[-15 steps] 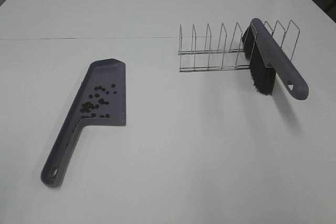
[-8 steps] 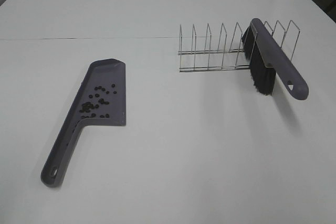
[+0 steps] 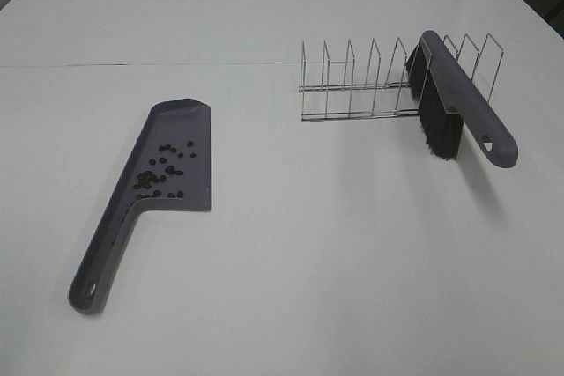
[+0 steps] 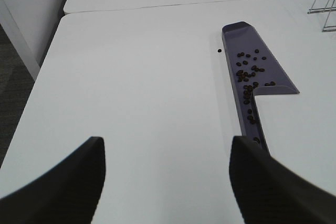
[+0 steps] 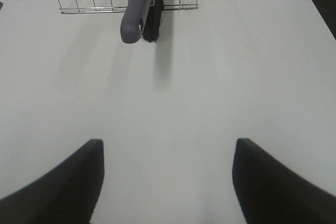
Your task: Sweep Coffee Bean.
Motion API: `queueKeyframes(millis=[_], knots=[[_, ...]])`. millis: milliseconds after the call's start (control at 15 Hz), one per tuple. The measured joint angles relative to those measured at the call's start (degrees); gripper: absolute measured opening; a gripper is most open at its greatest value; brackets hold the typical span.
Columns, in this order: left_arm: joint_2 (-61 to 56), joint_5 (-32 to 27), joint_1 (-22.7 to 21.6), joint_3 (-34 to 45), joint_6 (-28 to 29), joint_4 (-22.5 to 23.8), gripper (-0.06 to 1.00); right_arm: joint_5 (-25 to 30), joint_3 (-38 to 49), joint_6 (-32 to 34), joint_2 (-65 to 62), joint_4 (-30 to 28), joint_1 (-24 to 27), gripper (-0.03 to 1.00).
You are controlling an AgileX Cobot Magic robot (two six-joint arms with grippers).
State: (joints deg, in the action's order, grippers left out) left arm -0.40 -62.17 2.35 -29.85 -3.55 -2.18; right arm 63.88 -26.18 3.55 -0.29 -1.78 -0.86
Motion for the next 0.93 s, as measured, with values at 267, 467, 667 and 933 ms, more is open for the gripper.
queueKeyframes(millis=[267, 467, 667, 933], knots=[[0.0, 0.06, 0.0, 0.0, 0.0, 0.0, 0.6, 0.0, 0.0, 0.0, 0.0, 0.0, 0.0, 0.6], [0.0, 0.06, 0.0, 0.0, 0.0, 0.0, 0.6, 0.0, 0.0, 0.0, 0.0, 0.0, 0.0, 0.6], [0.0, 0.06, 0.0, 0.0, 0.0, 0.0, 0.6, 0.0, 0.0, 0.0, 0.0, 0.0, 0.0, 0.6], [0.0, 0.06, 0.0, 0.0, -0.06, 0.0, 0.6, 0.0, 0.0, 0.0, 0.0, 0.0, 0.0, 0.6]])
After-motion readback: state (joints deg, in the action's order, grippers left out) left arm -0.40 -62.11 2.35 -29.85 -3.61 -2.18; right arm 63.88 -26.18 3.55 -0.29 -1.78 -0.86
